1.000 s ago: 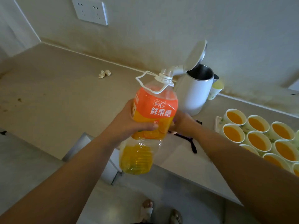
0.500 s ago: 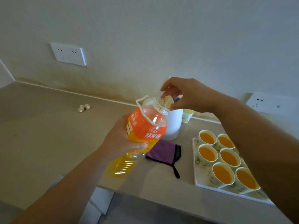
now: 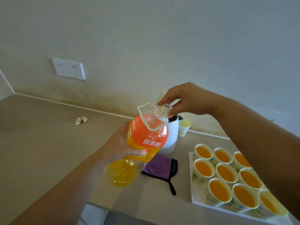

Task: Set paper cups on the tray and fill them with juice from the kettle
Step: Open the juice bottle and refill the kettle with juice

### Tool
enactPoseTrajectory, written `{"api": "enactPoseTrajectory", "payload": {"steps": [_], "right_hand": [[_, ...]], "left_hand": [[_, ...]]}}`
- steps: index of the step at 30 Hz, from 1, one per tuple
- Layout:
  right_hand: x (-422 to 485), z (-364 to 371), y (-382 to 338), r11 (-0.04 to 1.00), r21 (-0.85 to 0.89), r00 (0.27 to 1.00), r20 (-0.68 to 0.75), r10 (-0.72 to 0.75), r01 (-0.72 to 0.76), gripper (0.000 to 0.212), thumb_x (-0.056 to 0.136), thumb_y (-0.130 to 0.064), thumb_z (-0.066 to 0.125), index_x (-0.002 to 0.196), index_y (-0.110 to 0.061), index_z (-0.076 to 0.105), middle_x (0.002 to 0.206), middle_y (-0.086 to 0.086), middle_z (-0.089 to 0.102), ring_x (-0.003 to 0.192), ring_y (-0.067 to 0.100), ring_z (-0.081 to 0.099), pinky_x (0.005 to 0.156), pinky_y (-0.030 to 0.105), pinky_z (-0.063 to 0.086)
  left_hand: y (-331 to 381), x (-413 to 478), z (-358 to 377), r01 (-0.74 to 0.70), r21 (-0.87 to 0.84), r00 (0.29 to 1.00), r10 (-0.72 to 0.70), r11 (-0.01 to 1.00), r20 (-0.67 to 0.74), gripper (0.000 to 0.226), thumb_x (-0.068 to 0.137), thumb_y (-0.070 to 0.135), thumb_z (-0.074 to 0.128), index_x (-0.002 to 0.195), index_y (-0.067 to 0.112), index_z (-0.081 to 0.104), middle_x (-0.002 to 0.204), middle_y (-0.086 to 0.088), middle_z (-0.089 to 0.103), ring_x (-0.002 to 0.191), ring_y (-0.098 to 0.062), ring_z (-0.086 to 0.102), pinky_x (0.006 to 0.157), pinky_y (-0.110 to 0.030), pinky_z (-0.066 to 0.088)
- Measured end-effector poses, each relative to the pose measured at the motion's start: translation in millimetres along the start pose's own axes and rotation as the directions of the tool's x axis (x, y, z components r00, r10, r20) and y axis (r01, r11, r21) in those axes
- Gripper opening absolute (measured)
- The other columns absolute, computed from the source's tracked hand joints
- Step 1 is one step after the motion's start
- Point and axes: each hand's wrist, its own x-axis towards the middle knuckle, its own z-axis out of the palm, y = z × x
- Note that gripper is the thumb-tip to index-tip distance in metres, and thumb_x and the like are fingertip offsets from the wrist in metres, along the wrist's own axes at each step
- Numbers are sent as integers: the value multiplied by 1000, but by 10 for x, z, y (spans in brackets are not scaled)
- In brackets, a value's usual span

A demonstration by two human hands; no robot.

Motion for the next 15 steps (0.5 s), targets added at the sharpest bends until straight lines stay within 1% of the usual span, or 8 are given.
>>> {"api": "enactPoseTrajectory", "payload": {"steps": [3,5,7,9,10,12,13,15], "right_hand": [[21,-23,9,1000,-23,1000,-16,16,-17,30,78,-25,76,107,-26,70,88,-21,59,78,-5,58,69,1,41],[20,-37,-6,997,-6,997,-43,71,-71,23,79,-37,72,94,-21,69,79,-17,63,69,-2,61,64,9,42],[44,-8,-37,988,-6,987,-58,151,-151,34,83,-50,62,75,-17,59,67,-10,65,58,2,64,59,16,41],[79,43,-79,958,-183,974,-93,205,-220,51,88,-60,44,67,-14,51,65,-1,64,51,7,59,55,17,40],[91,60,-89,928,-281,968,-128,218,-246,59,90,-63,34,66,-12,53,67,3,64,51,8,55,55,18,39],[98,52,-93,888,-363,957,-172,233,-282,74,90,-66,21,75,-6,62,74,8,65,54,11,52,57,21,39],[89,24,-91,901,-332,958,-156,239,-279,76,91,-65,19,85,-5,65,81,9,67,58,12,54,60,23,40],[45,-55,-74,963,-142,973,-65,222,-229,61,93,-60,24,110,-14,58,99,5,65,68,12,57,65,24,46]], "left_hand": [[27,15,28,-18,-19,1000,17,1000,-16,86,44,24,88,116,43,46,113,13,63,99,7,61,71,-11,50],[52,37,47,-41,-20,998,40,999,-56,83,43,22,88,113,44,47,109,15,64,97,8,61,70,-8,49],[78,65,61,-62,-3,995,62,998,-80,83,44,24,88,112,47,47,107,20,64,97,9,60,69,-8,48],[94,94,71,-76,28,995,78,997,-64,85,45,29,89,114,52,45,108,28,62,100,9,59,71,-9,50],[103,106,81,-86,48,995,88,995,-47,86,45,31,90,114,54,44,109,32,59,102,8,58,73,-10,50],[95,123,91,-88,76,995,91,993,-40,86,45,36,90,115,57,43,111,36,57,104,8,58,76,-13,51],[85,131,92,-80,76,995,85,994,-53,87,44,37,90,115,56,43,111,33,58,103,8,58,78,-15,51],[58,149,82,-62,55,994,67,997,-81,89,42,37,90,117,53,44,112,26,61,102,7,59,79,-19,51]]}}
